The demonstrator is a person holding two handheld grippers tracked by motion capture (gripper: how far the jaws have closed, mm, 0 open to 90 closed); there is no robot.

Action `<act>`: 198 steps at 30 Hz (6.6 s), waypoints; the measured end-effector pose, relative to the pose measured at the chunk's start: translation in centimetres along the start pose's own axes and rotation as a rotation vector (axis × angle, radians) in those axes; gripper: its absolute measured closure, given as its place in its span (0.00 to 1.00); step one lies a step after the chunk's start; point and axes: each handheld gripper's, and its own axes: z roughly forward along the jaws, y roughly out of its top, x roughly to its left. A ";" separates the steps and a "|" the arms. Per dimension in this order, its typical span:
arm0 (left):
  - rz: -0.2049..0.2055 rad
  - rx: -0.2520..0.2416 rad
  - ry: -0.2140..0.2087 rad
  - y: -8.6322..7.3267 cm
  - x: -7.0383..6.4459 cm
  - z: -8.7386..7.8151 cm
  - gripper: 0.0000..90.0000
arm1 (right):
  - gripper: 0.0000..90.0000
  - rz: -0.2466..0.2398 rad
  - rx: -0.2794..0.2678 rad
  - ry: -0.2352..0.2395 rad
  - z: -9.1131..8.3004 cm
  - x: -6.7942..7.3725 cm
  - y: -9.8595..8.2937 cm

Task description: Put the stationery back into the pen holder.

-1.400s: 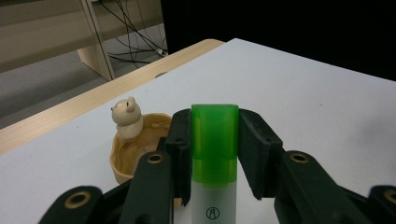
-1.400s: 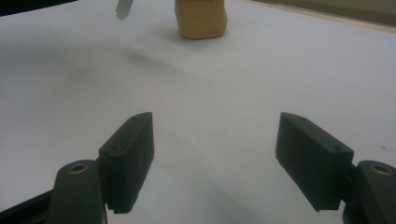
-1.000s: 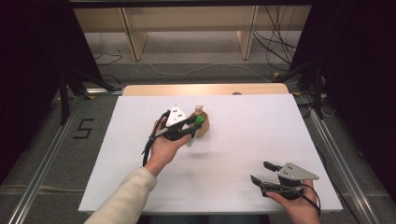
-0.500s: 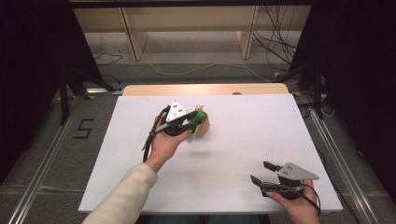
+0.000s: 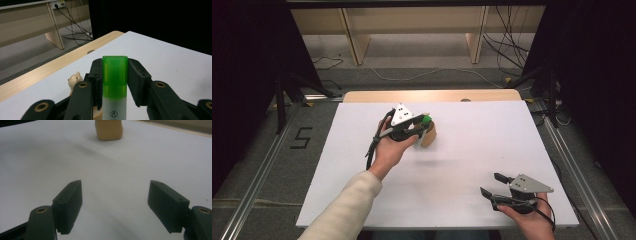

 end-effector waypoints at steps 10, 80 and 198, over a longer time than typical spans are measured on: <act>-0.002 0.000 0.006 0.3 0.2 0.3 0.75 | 0.32 0.000 0.001 -0.001 0.0 0.0 0.0; 0.022 -0.073 0.018 2.4 1.9 4.0 0.74 | 0.32 -0.012 0.002 -0.003 0.0 -0.1 0.0; 0.062 0.020 0.029 -2.5 2.8 6.7 0.74 | 0.32 -0.009 0.001 0.007 0.0 0.0 0.0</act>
